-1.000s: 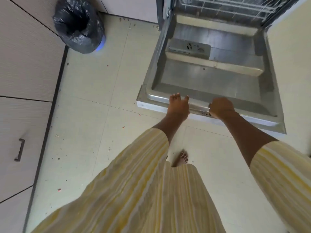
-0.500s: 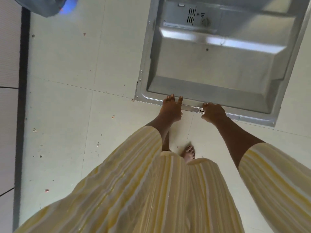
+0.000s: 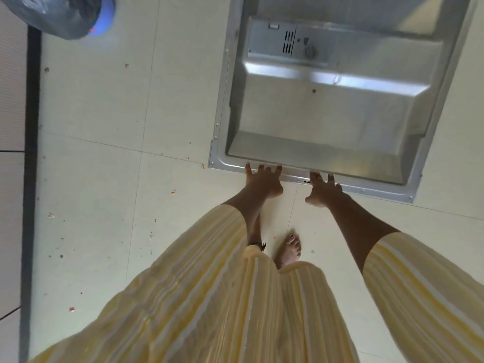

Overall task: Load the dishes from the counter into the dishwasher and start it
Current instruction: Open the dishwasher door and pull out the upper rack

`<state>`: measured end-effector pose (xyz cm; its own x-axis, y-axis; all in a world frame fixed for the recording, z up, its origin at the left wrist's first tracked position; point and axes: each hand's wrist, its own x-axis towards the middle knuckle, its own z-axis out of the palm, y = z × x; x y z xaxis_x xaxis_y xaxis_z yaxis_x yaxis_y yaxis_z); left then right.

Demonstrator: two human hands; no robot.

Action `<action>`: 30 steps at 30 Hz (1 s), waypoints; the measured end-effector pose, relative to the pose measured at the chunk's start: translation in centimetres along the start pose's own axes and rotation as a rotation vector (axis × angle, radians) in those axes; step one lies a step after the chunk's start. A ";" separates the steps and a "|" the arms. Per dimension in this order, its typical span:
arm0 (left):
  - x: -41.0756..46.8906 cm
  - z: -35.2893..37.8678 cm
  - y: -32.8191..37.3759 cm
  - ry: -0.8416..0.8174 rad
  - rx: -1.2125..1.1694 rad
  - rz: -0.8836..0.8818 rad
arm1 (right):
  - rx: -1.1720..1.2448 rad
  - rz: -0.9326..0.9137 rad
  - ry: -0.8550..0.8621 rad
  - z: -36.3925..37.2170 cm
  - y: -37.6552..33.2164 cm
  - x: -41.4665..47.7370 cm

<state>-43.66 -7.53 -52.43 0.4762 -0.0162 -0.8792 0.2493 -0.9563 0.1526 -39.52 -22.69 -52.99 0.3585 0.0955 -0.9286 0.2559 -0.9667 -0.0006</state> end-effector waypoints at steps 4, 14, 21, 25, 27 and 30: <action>-5.7 -5.4 1.2 0.152 -0.024 0.064 | 0.057 -0.040 0.120 -4.2 -0.8 -6.1; -14.1 -28.8 5.9 0.620 0.059 0.189 | 0.189 -0.024 0.543 -25.7 1.0 -17.7; -14.2 -45.2 8.5 0.980 0.066 0.259 | 0.175 -0.062 0.751 -39.8 3.2 -18.2; -13.3 -53.4 10.4 1.033 0.102 0.238 | 0.162 -0.067 0.848 -47.9 4.5 -17.7; -12.7 -56.8 11.3 1.025 0.095 0.214 | 0.142 -0.050 0.882 -51.5 5.1 -17.0; -11.2 -59.4 11.5 0.993 0.142 0.160 | 0.127 -0.047 0.888 -55.3 5.5 -15.8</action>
<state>3.92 -0.99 -14.06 0.9966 0.0413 -0.0706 0.0498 -0.9911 0.1235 5.87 -16.40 -17.79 0.9256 0.2336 -0.2978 0.2060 -0.9710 -0.1214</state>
